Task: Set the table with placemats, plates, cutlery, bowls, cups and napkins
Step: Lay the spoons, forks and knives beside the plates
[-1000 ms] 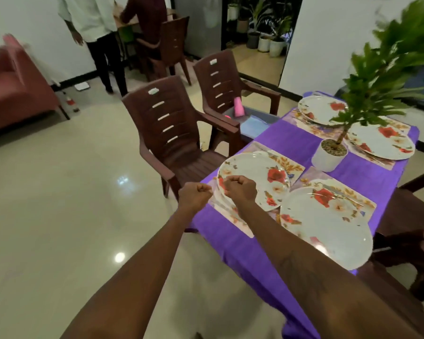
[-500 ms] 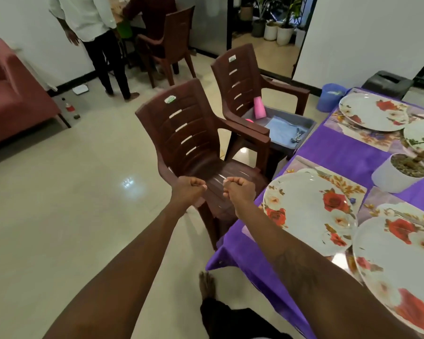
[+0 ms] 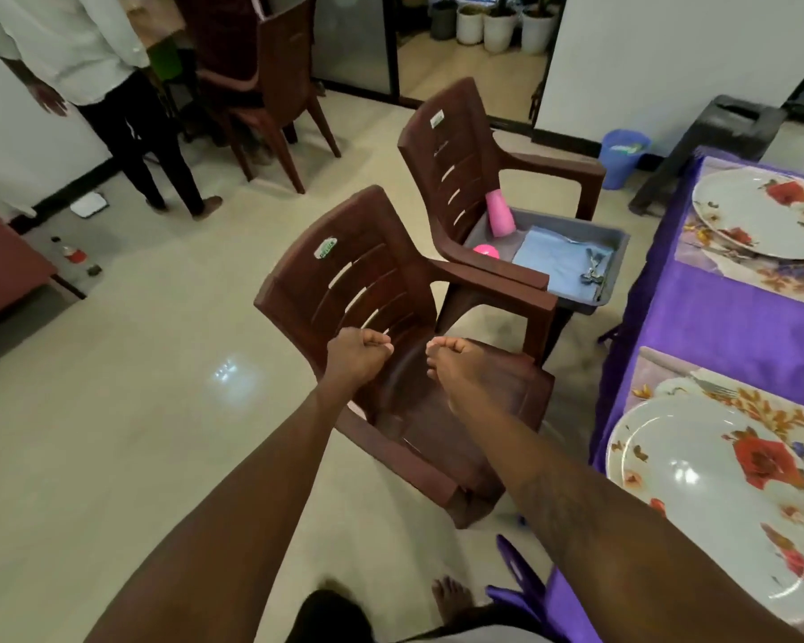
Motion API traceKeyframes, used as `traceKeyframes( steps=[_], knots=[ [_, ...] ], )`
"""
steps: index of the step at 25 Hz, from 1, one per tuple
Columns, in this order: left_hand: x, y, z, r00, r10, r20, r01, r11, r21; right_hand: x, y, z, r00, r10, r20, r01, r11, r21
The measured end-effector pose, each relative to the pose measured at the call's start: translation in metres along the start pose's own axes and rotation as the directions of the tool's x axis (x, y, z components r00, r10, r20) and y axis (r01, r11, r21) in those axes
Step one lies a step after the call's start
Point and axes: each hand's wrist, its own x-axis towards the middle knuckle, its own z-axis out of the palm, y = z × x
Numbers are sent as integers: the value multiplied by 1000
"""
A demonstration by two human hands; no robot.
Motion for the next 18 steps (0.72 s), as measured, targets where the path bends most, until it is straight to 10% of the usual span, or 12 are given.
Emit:
traceKeyframes(
  steps=[18],
  knots=[
    [398, 64, -166, 804, 426, 415, -476, 879, 18, 175, -119, 298, 830, 75, -553, 123, 942, 312]
  ],
)
